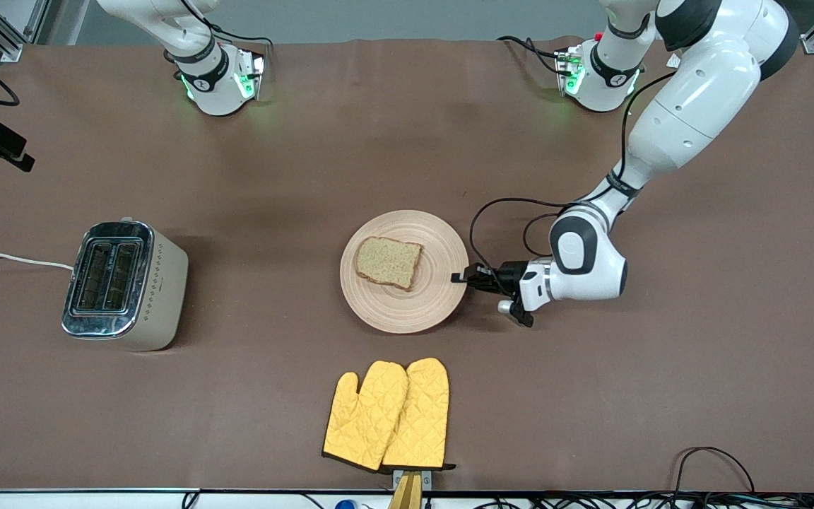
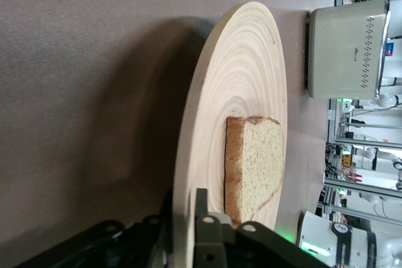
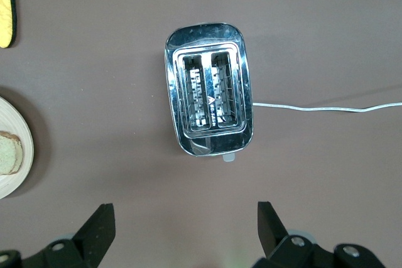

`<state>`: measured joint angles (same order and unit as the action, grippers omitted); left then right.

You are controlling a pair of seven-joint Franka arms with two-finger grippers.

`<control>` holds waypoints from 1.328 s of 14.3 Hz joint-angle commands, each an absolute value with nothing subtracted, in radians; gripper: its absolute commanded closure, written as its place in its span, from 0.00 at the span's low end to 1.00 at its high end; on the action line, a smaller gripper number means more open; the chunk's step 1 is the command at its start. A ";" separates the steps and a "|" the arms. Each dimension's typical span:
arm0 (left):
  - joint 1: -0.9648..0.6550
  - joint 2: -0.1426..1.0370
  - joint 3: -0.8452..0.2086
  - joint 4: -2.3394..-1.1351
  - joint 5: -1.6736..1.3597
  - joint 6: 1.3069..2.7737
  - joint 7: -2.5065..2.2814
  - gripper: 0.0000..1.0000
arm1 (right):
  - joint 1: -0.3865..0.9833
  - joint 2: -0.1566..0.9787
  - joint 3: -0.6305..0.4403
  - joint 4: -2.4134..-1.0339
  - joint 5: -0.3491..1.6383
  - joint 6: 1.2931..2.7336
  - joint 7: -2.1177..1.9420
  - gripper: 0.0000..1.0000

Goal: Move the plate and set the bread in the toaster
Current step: 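Push the wooden plate with the left gripper toward the toaster, then draw back the left gripper while the right gripper reaches the bread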

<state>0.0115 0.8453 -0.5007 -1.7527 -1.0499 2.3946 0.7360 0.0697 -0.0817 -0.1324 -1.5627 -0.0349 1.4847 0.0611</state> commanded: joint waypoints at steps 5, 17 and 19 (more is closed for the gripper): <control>0.040 0.790 -0.408 -1.663 -1.037 2.405 0.583 0.00 | 0.150 -0.077 -0.112 -1.568 -0.025 1.473 0.075 0.00; 0.307 0.666 -0.368 -1.370 -0.494 2.000 0.318 0.00 | 0.592 0.207 -0.110 -1.560 0.052 1.780 0.851 0.00; 0.307 0.605 -0.351 -1.339 -0.442 1.889 0.241 0.00 | 0.615 0.294 -0.110 -1.566 0.121 1.895 0.857 0.00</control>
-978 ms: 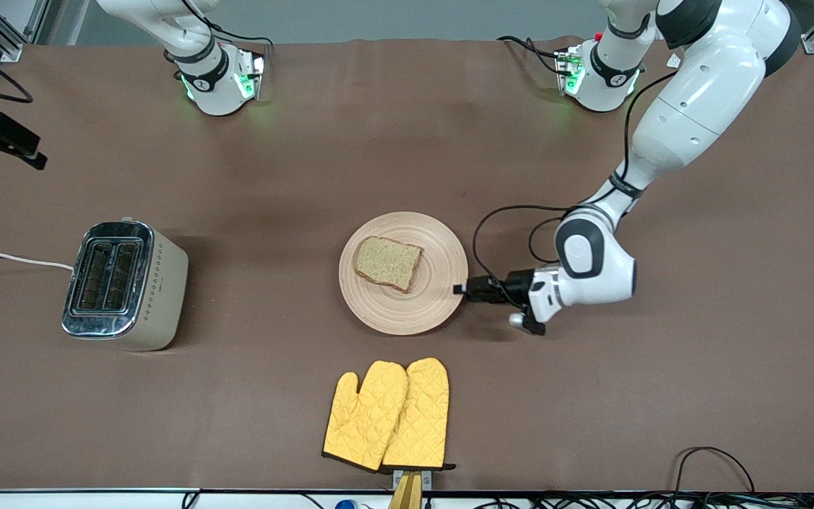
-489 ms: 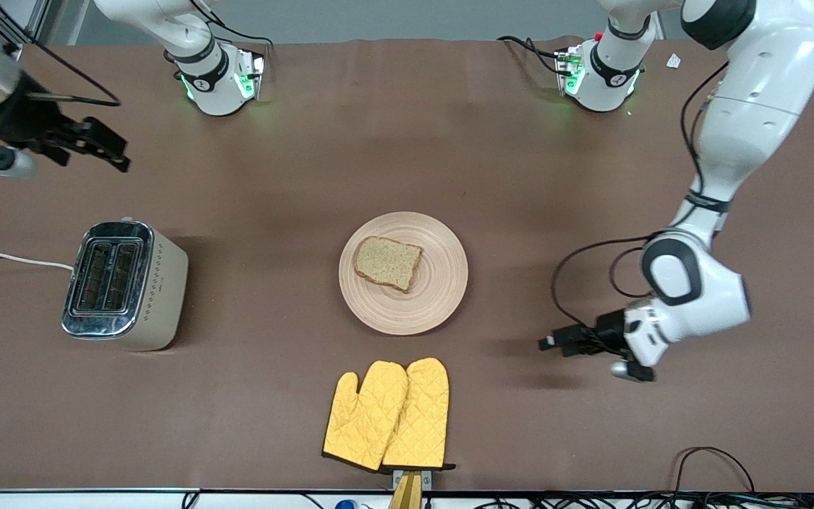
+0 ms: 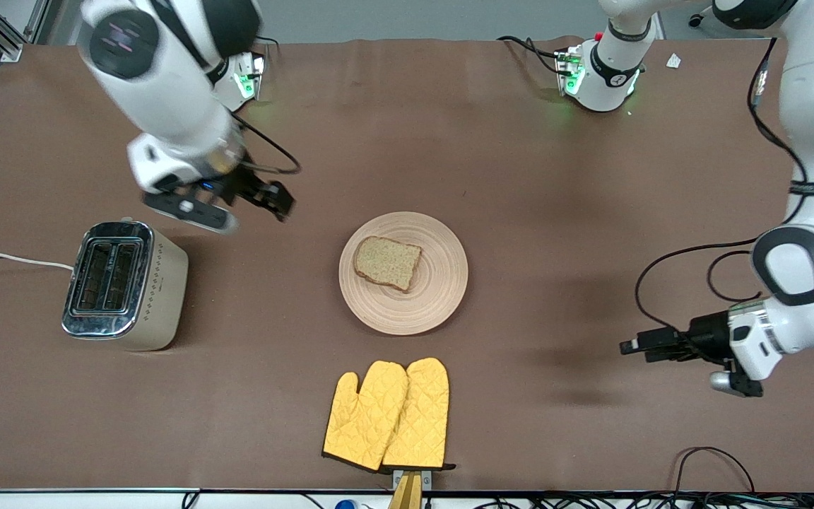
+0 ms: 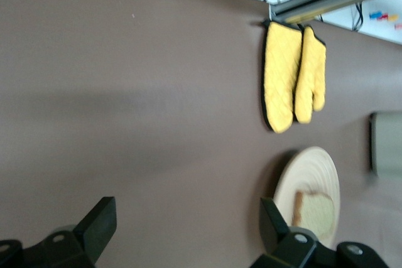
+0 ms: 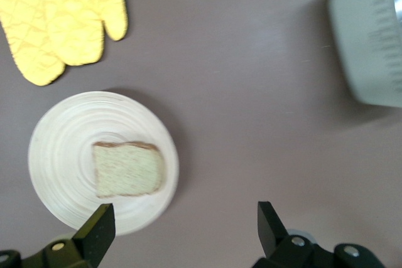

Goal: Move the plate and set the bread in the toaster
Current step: 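Draw back the left gripper while the right gripper reaches the bread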

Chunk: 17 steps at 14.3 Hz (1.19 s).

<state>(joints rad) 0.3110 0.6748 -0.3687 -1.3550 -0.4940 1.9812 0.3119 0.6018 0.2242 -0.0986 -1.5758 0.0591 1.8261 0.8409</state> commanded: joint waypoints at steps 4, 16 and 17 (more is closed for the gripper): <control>0.285 0.496 -0.360 -1.342 -0.362 1.842 0.048 0.00 | 0.634 0.463 -0.110 -1.572 0.141 2.071 0.856 0.00; -0.026 0.065 -0.201 -1.529 0.052 1.626 -0.253 0.00 | 0.741 0.597 -0.098 -1.740 0.184 2.332 0.857 0.08; -0.029 0.014 -0.199 -1.566 0.087 1.626 -0.250 0.00 | 0.742 0.600 -0.098 -1.740 0.186 2.330 0.857 0.11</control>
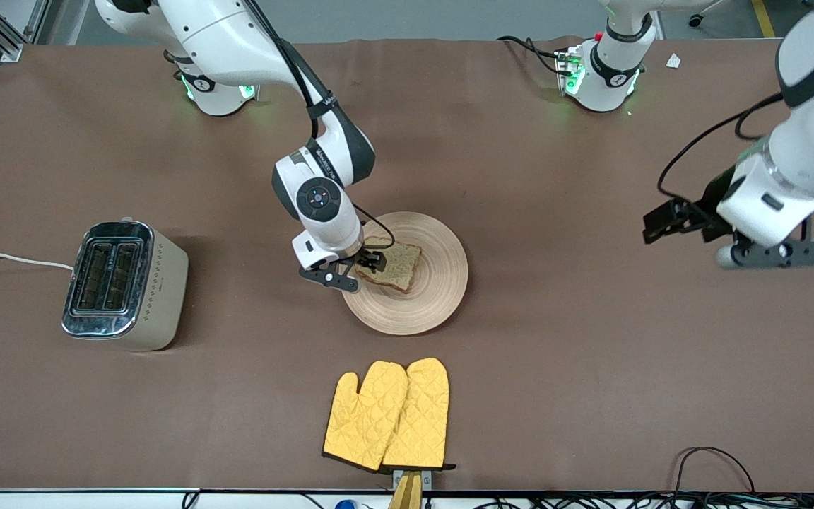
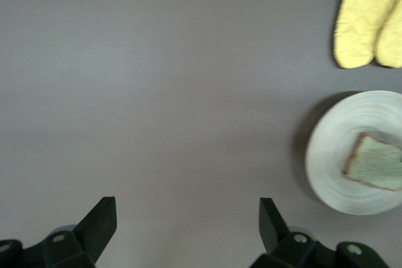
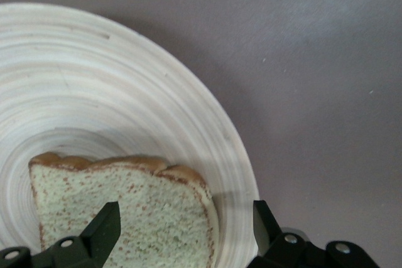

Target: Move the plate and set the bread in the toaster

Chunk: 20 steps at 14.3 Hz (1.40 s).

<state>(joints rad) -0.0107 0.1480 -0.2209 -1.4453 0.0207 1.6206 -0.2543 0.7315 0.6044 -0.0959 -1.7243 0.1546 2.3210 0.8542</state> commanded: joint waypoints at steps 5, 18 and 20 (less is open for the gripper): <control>-0.041 -0.052 -0.137 -1.585 0.075 1.559 -0.229 0.00 | 0.747 0.626 -0.097 -1.740 0.187 2.332 0.857 0.28; 0.006 -0.057 -0.130 -1.578 0.029 1.505 -0.187 0.00 | 0.746 0.618 -0.092 -1.704 0.206 2.316 0.845 1.00; 0.005 -0.054 -0.130 -1.566 0.032 1.503 -0.186 0.00 | 0.739 0.606 -0.094 -1.655 0.201 2.246 0.838 1.00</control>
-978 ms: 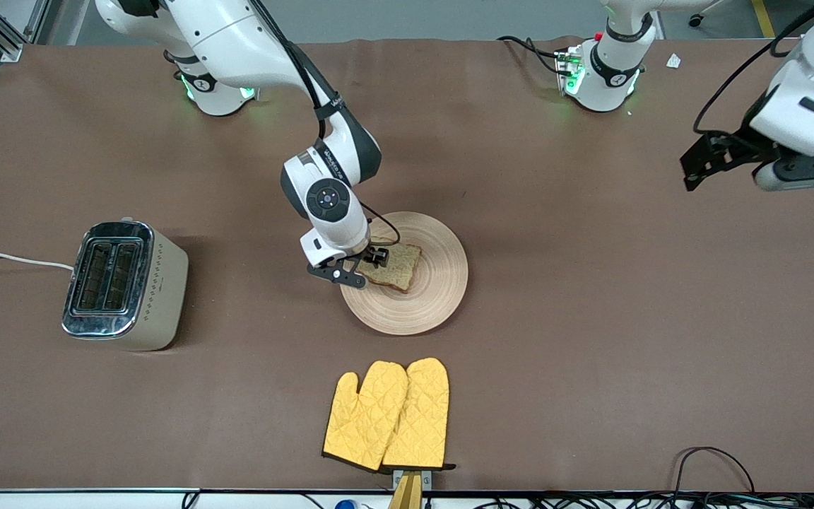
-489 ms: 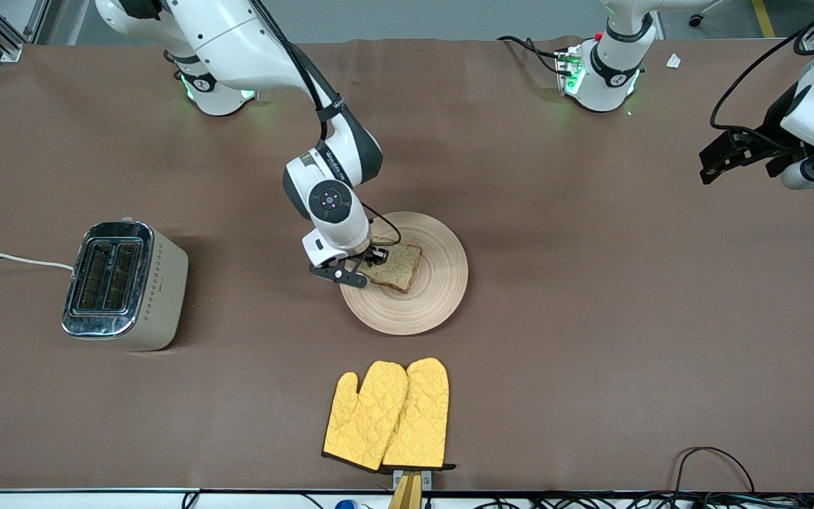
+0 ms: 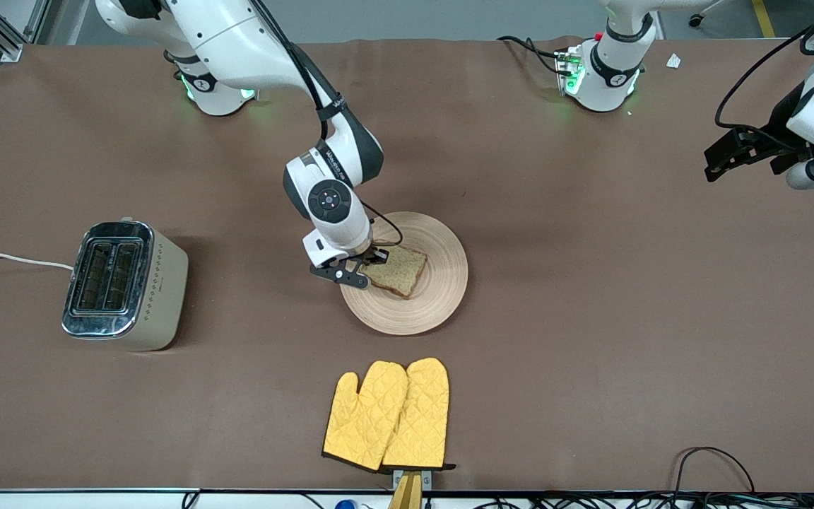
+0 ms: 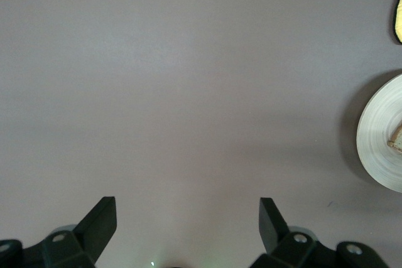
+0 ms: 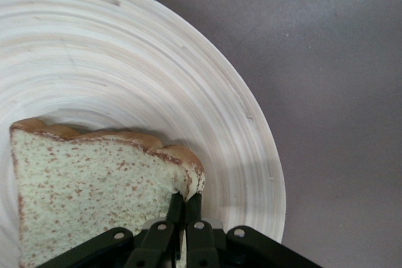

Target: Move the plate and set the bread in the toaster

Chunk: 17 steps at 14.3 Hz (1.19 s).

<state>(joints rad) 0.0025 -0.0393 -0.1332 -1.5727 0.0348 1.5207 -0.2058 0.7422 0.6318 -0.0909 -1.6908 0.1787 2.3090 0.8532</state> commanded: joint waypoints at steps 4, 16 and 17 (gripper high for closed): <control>0.005 -0.049 -0.130 -1.554 0.031 1.502 -0.181 0.00 | 0.706 0.559 -0.121 -1.522 0.169 2.060 0.824 1.00; 0.005 -0.028 -0.130 -1.545 0.026 1.511 -0.195 0.00 | 0.618 0.506 -0.390 -1.312 -0.302 1.427 0.123 1.00; 0.003 -0.023 -0.130 -1.542 0.026 1.511 -0.199 0.00 | 0.618 0.491 -0.397 -1.312 -0.377 1.419 0.085 1.00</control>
